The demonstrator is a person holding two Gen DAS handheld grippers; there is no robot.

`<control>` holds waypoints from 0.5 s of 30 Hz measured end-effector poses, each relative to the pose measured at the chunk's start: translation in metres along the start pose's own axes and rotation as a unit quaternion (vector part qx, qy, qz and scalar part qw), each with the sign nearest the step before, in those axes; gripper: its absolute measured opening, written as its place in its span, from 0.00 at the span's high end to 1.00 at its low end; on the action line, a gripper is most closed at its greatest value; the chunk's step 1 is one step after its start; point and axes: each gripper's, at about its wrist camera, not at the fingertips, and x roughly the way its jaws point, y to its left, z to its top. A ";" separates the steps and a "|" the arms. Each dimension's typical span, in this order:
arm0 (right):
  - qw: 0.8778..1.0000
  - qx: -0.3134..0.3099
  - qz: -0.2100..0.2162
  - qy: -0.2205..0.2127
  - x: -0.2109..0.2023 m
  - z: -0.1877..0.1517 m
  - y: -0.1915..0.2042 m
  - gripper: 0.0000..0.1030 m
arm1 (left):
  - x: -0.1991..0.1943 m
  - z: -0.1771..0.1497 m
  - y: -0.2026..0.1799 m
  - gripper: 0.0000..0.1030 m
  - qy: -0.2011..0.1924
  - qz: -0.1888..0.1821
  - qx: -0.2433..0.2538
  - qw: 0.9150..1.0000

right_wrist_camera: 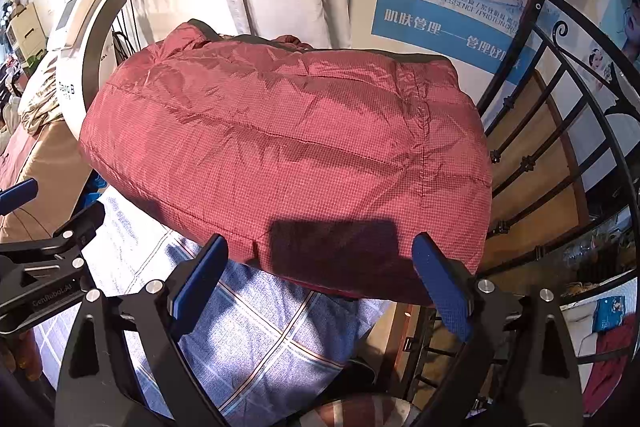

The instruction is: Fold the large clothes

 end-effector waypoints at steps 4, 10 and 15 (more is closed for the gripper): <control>1.000 0.000 0.000 0.000 0.000 -0.001 0.000 0.11 | 0.000 -0.001 0.001 0.06 0.001 0.000 -0.002 1.000; 1.000 0.000 -0.001 -0.002 0.000 -0.001 0.001 0.11 | -0.001 -0.001 0.001 0.06 0.000 -0.001 -0.001 1.000; 1.000 0.000 -0.002 -0.001 -0.001 0.000 0.001 0.11 | -0.003 0.000 0.000 0.06 -0.001 -0.001 0.001 1.000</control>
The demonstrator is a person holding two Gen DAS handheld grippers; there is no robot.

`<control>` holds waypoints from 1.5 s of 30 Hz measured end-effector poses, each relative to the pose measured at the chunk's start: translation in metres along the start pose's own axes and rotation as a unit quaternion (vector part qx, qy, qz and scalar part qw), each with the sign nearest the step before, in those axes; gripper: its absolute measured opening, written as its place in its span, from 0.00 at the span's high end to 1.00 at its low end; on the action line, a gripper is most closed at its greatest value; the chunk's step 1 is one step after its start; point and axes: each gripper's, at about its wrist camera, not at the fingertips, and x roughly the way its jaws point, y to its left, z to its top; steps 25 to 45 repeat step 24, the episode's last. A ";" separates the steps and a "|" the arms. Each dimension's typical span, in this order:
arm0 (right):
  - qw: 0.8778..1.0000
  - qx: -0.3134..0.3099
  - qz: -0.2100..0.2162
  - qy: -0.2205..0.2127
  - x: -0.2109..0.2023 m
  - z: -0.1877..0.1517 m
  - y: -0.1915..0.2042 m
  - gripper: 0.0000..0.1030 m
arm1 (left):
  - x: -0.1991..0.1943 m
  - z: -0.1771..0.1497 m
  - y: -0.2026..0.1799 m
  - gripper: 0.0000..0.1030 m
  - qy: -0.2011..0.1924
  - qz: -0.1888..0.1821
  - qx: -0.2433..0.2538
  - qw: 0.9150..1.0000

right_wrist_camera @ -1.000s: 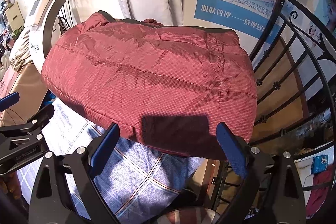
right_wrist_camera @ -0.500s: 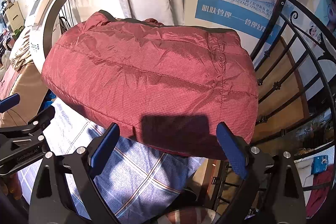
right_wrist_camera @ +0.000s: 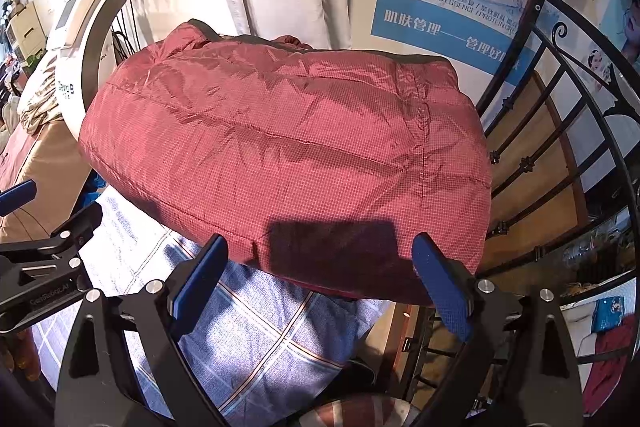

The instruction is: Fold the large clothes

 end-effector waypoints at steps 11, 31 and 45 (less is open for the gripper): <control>1.000 0.004 -0.002 -0.001 0.001 0.000 -0.002 0.11 | -0.006 -0.003 -0.002 0.06 -0.016 -0.006 0.006 1.000; 1.000 0.004 -0.002 -0.001 0.002 -0.001 -0.002 0.11 | -0.004 -0.006 -0.007 0.06 -0.002 0.003 0.021 1.000; 1.000 0.004 -0.002 -0.001 0.002 -0.001 -0.002 0.11 | -0.004 -0.006 -0.007 0.06 -0.002 0.003 0.021 1.000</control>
